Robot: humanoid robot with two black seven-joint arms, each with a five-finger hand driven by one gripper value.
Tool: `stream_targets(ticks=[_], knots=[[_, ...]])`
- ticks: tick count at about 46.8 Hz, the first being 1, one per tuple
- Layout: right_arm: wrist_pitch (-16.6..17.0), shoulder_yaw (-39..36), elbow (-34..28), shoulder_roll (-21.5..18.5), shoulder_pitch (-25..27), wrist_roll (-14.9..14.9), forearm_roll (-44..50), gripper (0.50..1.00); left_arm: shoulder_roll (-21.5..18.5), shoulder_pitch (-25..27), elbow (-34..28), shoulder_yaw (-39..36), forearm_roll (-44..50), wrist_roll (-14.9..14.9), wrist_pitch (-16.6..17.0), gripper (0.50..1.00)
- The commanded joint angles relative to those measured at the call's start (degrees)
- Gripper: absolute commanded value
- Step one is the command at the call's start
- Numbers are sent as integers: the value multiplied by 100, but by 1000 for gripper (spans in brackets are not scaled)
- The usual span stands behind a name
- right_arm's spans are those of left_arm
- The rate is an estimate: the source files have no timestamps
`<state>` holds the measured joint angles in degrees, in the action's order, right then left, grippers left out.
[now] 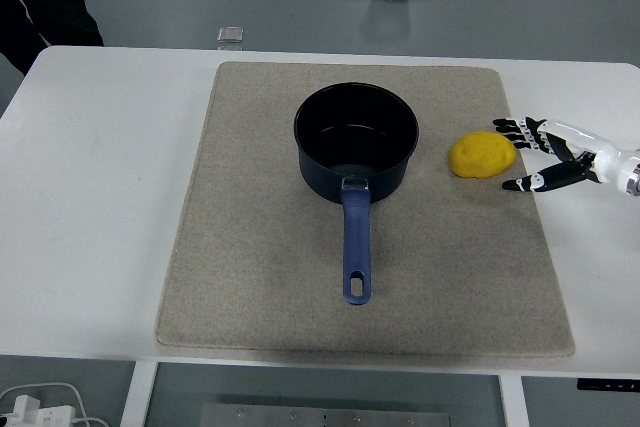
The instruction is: Put the potato in the blue pot
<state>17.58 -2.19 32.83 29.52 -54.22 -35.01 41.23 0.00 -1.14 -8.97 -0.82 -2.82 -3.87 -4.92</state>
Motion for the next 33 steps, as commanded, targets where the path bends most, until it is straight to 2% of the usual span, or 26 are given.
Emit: stream_targets(ticks=[1,21,30,33], knots=[[-105,-44,4,-25,-1,1,-1,952,0,-1,1,3,1,0,0,996],[-492,-88,162,-34,8,1,-72,938,0,-1,1,3,1,0,0,996],[-554,-97,162,-51,8,1,-107,877,0,-1,1,3,1,0,0,996],[-624,-141,162,-78,25,1,-107,872,0,-1,1,3,1,0,0,996]])
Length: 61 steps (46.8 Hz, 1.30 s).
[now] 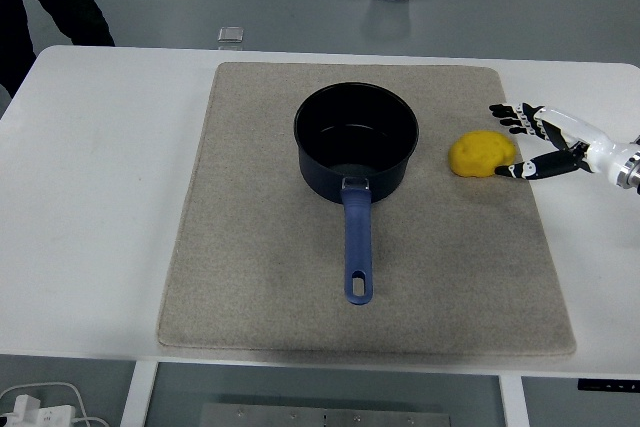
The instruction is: Put the potato in the blue pot
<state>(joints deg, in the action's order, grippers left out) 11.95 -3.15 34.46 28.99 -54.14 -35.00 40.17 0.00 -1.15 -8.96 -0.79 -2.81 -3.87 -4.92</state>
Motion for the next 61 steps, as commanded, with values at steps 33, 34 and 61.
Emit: stream_targets(ticks=[33,34,61], knots=[[-79,-423,61,-288,272,0,0,734,0,1,0,0,0,0,0,996],[-79,-423,61,-297,272,0,0,707,0,1,0,0,0,0,0,996],[228,-1003,386,1,-176,0,-70,500,0,1,0,-9,-9,0,0,996]])
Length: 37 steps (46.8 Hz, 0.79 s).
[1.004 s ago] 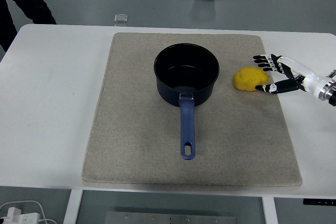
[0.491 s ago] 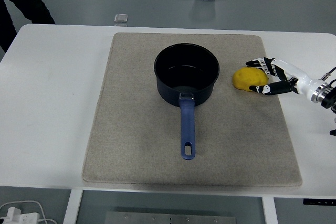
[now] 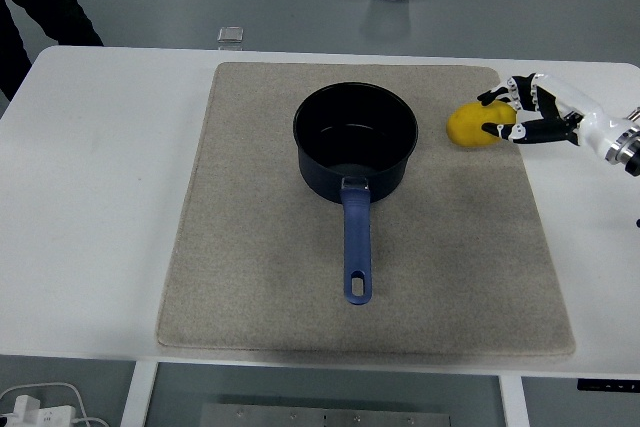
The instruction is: Put the potato in the blue pot
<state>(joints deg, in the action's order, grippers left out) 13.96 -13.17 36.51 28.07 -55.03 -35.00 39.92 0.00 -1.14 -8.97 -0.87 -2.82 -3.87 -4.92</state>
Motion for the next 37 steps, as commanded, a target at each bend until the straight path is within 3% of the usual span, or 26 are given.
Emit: stream_targets(ticks=[1,23,37], knots=[[28,7,234,128,-95,0,-116,500,0,0,0,-1,1,0,0,996],[71,68,744,480,-614,0,-354,500,0,0,0,-1,-8,0,0,996],[177,270,1175,472,-825,0,-327,500,0,0,0,-1,-8,0,0,996]])
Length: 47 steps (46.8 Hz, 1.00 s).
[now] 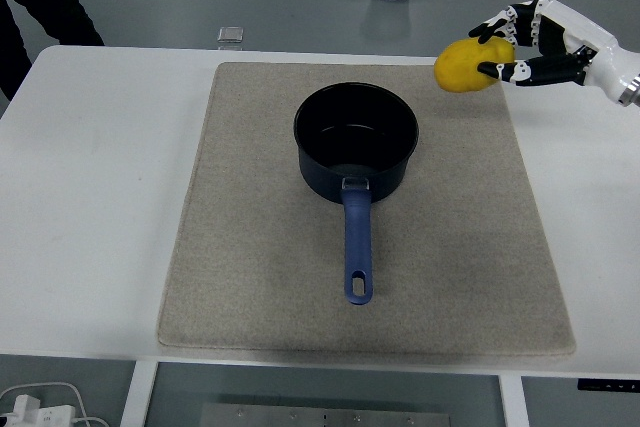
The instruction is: Put the potato in the blue pot
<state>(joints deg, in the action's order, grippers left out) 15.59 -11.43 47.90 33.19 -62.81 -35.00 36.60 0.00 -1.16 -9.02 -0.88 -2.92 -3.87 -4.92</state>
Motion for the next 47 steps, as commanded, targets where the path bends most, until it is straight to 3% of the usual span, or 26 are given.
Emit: stream_targets(ticks=[1,12,20,47], knots=[[14,123,35,-58,-73,0,6,500,0,1,6,0,10,0,0,996],[14,229,26,-374,-320,0,-3,500,0,1,6,0,2,0,0,996],[-3,466,-88,-813,-557,0,-12,500,0,1,-3,9,2,0,0,996],[14,572,-1265,-2361,-610,0,-3,500,0,1,-3,9,2,0,-9,996]])
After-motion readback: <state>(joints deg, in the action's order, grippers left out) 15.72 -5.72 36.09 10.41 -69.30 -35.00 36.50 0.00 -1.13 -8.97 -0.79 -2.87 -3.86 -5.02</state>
